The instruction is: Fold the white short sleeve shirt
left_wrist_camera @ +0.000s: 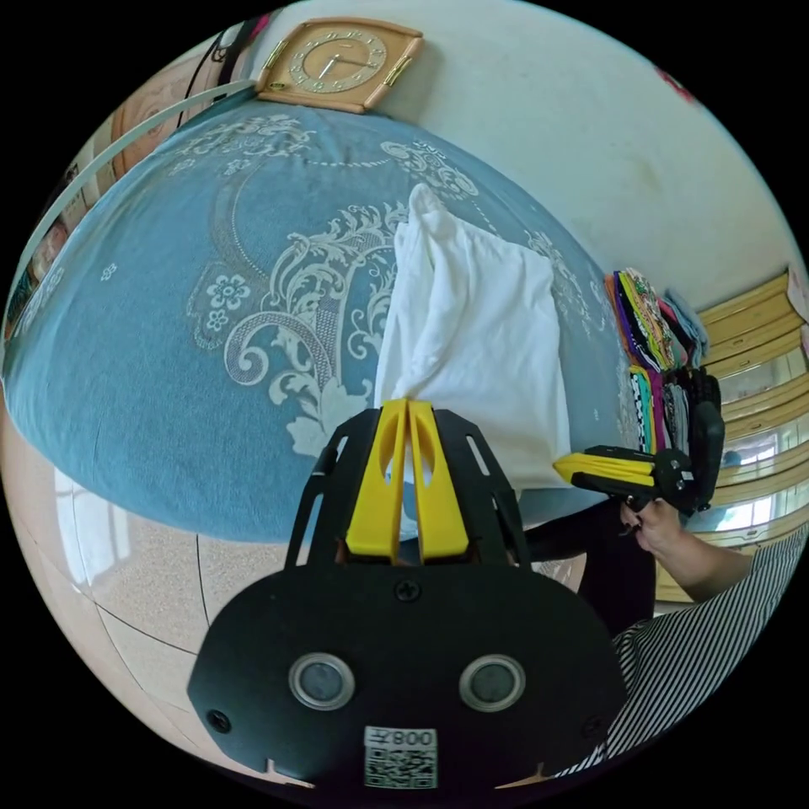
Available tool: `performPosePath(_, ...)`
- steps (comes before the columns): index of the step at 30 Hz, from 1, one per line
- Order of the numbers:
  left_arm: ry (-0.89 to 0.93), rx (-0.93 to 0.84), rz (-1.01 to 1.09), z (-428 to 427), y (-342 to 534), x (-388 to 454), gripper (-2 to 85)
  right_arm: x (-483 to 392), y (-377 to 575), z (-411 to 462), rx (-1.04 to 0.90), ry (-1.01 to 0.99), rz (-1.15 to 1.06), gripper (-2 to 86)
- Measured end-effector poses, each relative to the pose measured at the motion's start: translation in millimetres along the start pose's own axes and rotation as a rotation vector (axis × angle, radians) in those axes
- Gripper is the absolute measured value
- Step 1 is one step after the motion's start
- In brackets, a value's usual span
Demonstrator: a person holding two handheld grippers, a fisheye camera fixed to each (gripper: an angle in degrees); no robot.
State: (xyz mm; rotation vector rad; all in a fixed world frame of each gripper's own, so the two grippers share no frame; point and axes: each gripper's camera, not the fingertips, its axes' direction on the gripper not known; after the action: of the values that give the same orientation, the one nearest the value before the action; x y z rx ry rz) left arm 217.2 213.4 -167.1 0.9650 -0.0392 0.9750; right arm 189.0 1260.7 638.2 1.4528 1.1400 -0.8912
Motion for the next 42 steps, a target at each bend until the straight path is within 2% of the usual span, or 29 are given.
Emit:
performPosePath(6, -0.028, 0.000, -0.034, -16, 31, 6, 0.2, 71, 44, 30, 0.017, -0.146, 0.100, 0.3)
performPosePath(10, 0.130, 0.022, 0.043, -32, 64, 37, 0.4, 124, 85, 54, 0.041, -0.266, 0.211, 0.4)
performPosePath(12, 0.171, -0.010, 0.091, -27, 75, 56, 0.7, 145, 103, 71, 0.004, -0.280, 0.259, 0.7)
performPosePath(16, 0.348, -0.161, 0.081, 13, 90, 77, 2.4, 194, 145, 102, 0.033, -0.457, 0.377, 2.4)
performPosePath(20, 0.517, -0.270, -0.082, 62, 107, 57, 5.6, 243, 178, 138, 0.095, -0.667, 0.501, 5.7)
performPosePath(26, 0.647, -0.259, -0.292, 83, 121, 11, 4.0, 285, 207, 196, 0.097, -0.826, 0.579, 7.5)
performPosePath(42, 0.768, -0.211, -0.297, 40, 145, -52, 2.1, 326, 239, 310, 0.163, -1.064, 0.656, 8.1)
